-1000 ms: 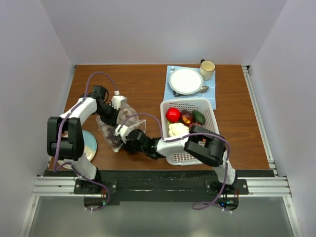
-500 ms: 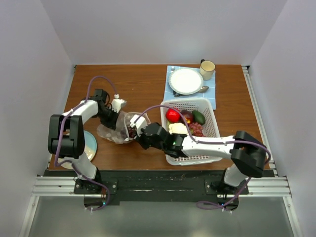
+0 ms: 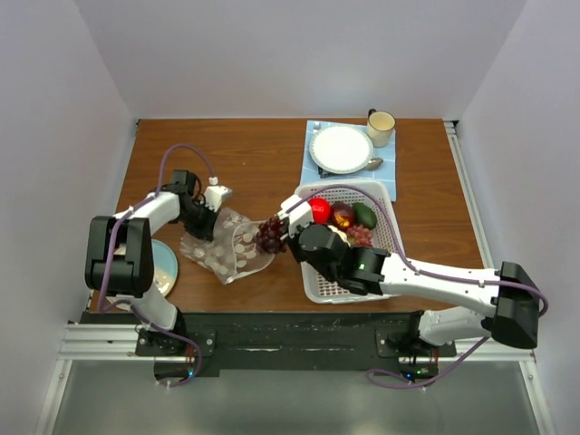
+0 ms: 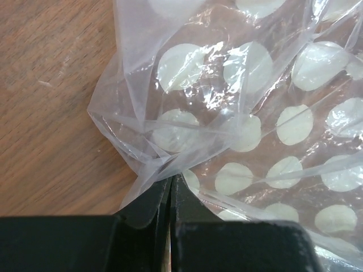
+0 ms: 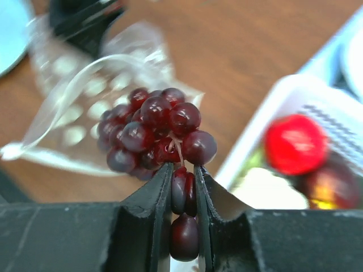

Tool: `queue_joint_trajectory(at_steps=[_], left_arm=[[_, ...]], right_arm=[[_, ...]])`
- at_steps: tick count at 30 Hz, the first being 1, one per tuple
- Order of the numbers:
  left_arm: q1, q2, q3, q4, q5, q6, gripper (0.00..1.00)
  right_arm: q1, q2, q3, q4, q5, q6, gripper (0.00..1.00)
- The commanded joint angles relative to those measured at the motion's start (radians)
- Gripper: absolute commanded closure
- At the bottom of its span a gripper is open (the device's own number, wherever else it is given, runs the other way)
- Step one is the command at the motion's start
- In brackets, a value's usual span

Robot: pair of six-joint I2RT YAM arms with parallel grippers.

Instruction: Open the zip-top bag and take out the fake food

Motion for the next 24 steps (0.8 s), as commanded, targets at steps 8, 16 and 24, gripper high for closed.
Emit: queue_joint_trajectory(at_steps=[8, 16, 24], left_arm=[[-0.044, -0.133, 0.092, -0.086, -0.020, -0.024, 0.90], [-0.157, -0.199, 0.247, -0.146, -0.012, -0.113, 0.56], [-0.159, -0.333, 0.309, -0.092, -0.003, -0.166, 0.00]], right_arm=[[-0.027, -0.168, 0.106, -0.210, 0.474, 0.026, 0.86], [-0.045, -0.278, 0.021, -0.462, 0.408, 0.219, 0.39], [-0.045, -0.315, 0.061, -0.577, 0.445, 0.270, 0.01]])
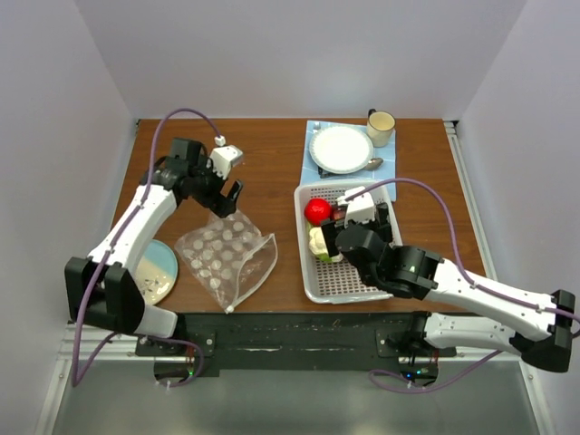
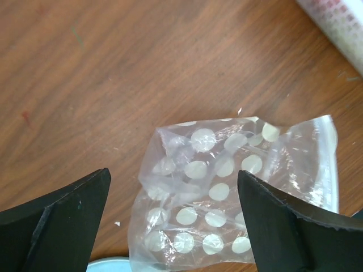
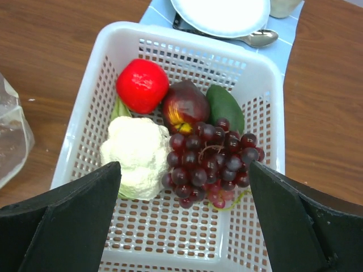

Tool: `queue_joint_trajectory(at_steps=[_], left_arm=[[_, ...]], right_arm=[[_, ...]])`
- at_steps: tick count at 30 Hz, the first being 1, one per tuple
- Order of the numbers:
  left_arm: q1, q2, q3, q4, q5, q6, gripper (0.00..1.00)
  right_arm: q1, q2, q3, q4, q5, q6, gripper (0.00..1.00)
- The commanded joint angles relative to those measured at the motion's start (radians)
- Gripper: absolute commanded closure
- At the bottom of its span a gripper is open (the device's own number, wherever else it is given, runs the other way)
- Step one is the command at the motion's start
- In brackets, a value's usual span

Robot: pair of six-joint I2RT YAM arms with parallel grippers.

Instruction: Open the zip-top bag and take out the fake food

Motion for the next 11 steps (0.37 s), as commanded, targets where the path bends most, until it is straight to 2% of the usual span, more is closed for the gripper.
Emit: queue_joint_trajectory(at_steps=[1, 11], left_arm=[[0.002, -0.104, 0.053, 0.042, 0.026, -0.061, 0.00], [0.001, -0.089, 0.095, 0.051, -0.061, -0.159, 0.00]], right_arm=[[0.000, -0.038, 0.040, -0.069, 0.056, 0.048, 0.01], [0.000, -0.087, 0.113, -0.060, 0.131, -0.046, 0.01]])
